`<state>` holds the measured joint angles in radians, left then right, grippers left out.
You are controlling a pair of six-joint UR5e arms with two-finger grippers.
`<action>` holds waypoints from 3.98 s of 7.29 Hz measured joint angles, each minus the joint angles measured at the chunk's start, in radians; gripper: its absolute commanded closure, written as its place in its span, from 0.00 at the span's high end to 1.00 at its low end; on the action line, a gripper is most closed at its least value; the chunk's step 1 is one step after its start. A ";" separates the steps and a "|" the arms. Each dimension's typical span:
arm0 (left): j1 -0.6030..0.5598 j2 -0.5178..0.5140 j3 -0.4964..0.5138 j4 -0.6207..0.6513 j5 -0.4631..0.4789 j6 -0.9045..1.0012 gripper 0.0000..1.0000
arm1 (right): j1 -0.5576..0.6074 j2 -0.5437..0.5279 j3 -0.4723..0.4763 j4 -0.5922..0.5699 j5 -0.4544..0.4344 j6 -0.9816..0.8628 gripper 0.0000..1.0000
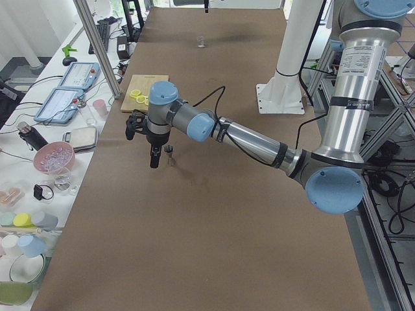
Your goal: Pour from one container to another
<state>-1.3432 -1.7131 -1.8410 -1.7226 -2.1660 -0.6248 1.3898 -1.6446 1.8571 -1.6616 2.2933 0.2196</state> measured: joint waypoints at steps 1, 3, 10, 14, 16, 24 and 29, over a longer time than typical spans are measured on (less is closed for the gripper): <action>0.044 0.001 -0.025 -0.035 0.058 -0.079 0.97 | 0.000 -0.002 0.000 -0.001 0.000 -0.001 1.00; 0.133 0.011 -0.048 -0.139 0.197 -0.215 0.97 | 0.000 -0.006 0.000 -0.002 0.000 -0.002 1.00; 0.429 0.116 -0.127 -0.331 0.739 -0.542 0.97 | 0.000 0.001 0.003 0.000 -0.012 -0.002 1.00; 0.603 0.125 -0.096 -0.343 1.062 -0.670 0.97 | -0.001 0.000 -0.002 0.004 -0.048 0.003 1.00; 0.690 0.122 -0.050 -0.343 1.203 -0.748 0.97 | -0.001 0.001 -0.001 0.005 -0.051 0.010 1.00; 0.841 -0.007 0.241 -0.349 1.517 -0.917 0.97 | -0.005 0.008 0.010 0.015 -0.042 0.004 1.00; 0.877 -0.043 0.361 -0.351 1.618 -1.071 0.97 | -0.092 -0.006 -0.045 0.213 -0.039 0.014 1.00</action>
<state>-0.4659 -1.7559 -1.4799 -2.0739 -0.5482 -1.6960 1.2982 -1.6505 1.8122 -1.4482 2.2543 0.2334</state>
